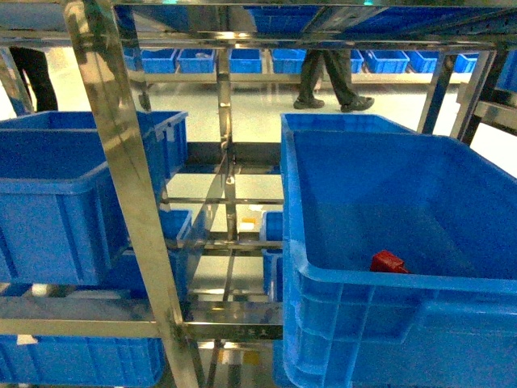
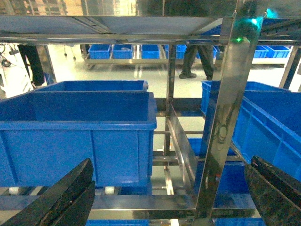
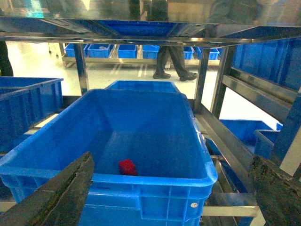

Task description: Pick red block from blue box to shelf

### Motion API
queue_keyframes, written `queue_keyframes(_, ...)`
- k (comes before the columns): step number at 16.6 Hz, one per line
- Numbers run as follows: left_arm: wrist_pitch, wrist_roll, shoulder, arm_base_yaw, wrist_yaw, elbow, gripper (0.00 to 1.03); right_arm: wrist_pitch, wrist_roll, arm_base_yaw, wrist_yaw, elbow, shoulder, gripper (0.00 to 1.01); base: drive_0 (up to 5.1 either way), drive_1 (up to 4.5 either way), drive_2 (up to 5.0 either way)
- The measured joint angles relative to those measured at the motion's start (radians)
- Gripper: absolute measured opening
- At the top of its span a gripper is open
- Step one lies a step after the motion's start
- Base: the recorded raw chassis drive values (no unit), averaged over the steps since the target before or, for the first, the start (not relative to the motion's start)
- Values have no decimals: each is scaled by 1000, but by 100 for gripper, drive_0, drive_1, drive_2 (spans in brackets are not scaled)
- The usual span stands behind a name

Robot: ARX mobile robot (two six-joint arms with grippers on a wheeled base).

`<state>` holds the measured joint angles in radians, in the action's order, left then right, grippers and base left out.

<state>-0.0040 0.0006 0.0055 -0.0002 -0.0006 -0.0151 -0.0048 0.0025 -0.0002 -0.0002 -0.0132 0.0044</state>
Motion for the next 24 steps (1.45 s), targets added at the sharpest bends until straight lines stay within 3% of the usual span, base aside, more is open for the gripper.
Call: queue_keyframes(24,0,0,0,0,0,0,98,0,0,0,0,0,0,98,0,0,0)
